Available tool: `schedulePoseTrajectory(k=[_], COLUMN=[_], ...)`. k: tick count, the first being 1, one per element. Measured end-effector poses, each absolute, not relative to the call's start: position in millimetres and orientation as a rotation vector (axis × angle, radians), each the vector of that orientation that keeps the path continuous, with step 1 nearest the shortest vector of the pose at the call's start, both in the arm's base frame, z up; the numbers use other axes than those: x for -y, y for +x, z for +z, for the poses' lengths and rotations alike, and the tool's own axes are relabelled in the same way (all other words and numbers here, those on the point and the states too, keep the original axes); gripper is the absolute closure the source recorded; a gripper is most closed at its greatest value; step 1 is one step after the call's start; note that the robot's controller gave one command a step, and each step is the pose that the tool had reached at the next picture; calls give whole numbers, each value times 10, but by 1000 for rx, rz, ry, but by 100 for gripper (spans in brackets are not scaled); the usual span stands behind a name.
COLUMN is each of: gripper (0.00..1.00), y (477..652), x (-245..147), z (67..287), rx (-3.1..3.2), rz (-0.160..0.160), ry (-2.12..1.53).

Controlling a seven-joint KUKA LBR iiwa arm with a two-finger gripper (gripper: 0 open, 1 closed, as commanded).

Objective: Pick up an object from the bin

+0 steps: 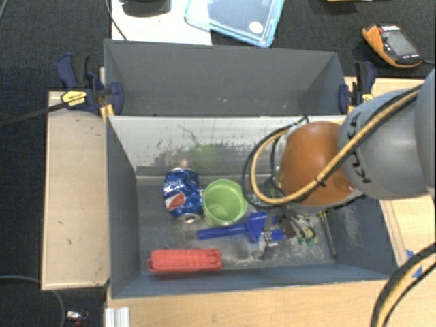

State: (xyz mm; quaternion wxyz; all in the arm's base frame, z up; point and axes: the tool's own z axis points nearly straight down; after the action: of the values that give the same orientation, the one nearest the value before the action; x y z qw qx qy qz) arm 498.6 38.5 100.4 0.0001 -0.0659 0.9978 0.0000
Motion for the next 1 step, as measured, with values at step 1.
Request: schedulePoseTrajectory(k=[1], gripper=[0], y=[5297], x=[-9], z=[699], rx=[-3121], rz=[-4], ry=[-103])
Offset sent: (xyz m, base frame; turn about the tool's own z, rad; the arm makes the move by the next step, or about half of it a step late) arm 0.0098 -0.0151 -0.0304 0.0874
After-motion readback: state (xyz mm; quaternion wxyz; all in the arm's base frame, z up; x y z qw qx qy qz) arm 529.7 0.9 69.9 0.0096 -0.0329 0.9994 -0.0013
